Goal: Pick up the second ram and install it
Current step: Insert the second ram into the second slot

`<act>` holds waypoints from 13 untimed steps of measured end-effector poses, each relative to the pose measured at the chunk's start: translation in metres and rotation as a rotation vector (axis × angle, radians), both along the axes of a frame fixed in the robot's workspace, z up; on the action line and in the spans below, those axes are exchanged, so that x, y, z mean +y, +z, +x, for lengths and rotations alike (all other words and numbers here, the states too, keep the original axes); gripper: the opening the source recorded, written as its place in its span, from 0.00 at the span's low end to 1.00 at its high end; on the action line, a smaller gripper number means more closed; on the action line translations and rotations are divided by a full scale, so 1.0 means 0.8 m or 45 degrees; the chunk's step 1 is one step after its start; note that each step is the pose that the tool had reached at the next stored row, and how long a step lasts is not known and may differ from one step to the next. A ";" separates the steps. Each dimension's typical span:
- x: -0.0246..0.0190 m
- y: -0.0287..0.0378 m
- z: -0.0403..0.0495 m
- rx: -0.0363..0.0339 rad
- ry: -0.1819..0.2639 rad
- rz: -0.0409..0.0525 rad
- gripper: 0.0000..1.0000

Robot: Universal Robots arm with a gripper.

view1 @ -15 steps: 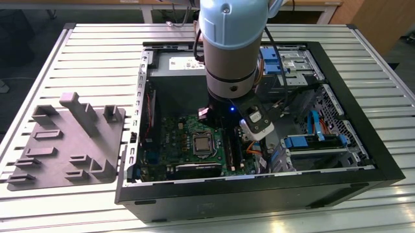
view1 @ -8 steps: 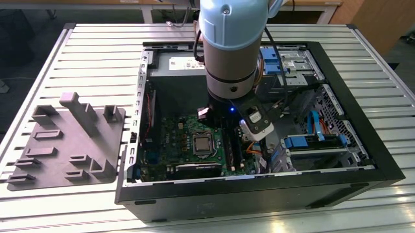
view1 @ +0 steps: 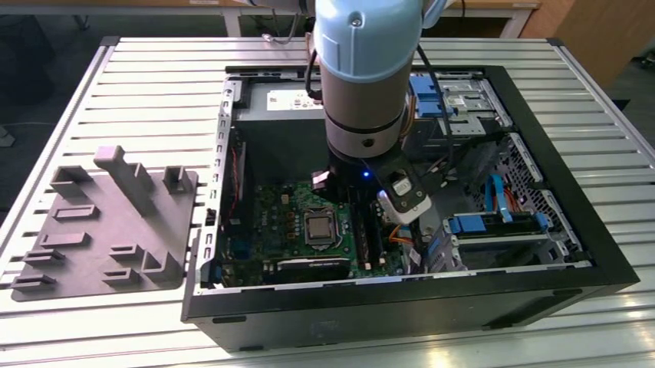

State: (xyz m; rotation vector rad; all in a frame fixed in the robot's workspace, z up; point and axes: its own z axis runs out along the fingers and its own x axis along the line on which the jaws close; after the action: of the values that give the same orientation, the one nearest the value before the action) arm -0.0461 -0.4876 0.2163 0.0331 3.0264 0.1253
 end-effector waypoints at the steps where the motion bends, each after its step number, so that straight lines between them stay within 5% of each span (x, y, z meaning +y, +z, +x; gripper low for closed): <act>1: 0.0000 0.0000 0.000 0.0000 0.000 0.000 0.19; 13: 0.0000 -0.0008 0.000 0.0000 0.000 0.004 0.19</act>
State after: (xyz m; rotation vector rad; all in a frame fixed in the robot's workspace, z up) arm -0.0461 -0.4875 0.2157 0.0333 3.0262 0.1295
